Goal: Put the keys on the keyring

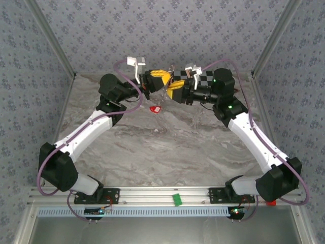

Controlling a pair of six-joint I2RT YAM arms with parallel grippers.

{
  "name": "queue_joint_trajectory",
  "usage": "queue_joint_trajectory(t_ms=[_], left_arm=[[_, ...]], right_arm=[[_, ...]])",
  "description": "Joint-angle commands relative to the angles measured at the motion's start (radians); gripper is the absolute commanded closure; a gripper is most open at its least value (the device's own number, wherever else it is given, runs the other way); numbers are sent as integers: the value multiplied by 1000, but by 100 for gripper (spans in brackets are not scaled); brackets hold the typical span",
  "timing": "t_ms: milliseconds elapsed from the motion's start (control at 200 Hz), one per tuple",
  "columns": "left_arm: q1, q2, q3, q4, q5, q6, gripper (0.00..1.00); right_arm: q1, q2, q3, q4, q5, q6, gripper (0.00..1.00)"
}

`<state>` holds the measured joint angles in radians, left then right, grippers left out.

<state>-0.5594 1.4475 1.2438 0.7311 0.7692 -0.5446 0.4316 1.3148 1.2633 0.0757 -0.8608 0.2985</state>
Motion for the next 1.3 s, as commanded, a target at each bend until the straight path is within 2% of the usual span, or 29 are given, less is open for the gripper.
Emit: queue_joint_trajectory(t_ms=[0,385,735,875,1064,1294], left_arm=[[-11,-6,14,67,1,-16,100],[-11,-3,13,44,0,-9,100],[-10,4,19,34,4,-9,100],[-11,3,19,28,5,-6,100],[-11,1,19,16,6,0,100],[-10,8,26,-15,34,10,100]], right_arm=[[9,-4,38,-8,38,-39,59],[12,-70,-16,23,176,-91,59],[6,-72,-31,79,136,-63,85],[4,-66,-28,91,110,-49,100],[-11,-70,-20,81,88,-48,100],[-19,-68,33,-14,70,-114,100]])
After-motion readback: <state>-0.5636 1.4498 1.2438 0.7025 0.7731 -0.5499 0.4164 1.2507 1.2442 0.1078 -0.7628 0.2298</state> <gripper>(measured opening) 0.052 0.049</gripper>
